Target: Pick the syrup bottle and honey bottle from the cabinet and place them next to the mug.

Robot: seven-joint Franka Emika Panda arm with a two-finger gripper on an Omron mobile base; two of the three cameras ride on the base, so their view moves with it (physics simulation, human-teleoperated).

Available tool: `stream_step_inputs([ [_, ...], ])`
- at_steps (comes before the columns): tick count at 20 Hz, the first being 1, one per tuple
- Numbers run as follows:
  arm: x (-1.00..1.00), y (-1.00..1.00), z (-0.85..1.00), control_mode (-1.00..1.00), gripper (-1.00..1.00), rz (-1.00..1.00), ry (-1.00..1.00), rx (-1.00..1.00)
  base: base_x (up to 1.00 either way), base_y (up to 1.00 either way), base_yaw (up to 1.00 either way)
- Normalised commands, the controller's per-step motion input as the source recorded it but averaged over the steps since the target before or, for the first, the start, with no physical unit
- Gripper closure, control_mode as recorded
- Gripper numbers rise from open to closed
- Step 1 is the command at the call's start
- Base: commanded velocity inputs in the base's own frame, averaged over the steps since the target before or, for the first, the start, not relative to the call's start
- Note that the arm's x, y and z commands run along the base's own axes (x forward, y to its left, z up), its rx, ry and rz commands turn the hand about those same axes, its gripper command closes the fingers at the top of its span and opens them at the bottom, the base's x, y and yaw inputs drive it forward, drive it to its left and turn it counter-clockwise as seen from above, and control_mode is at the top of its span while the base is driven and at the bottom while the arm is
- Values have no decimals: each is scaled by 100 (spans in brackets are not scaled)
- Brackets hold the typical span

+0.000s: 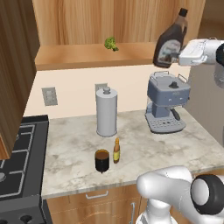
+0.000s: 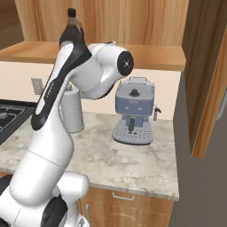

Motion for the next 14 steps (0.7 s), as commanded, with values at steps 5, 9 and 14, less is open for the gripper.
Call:
stream_step_inputs([
  [5,-66,1,-51,-100,100,24,-1,0,0,0,0],
  [9,-64,0,-59,-100,100,19,-2,0,0,0,0],
  [14,-62,0,-44,-100,100,16,0,-3,0,0,0],
])
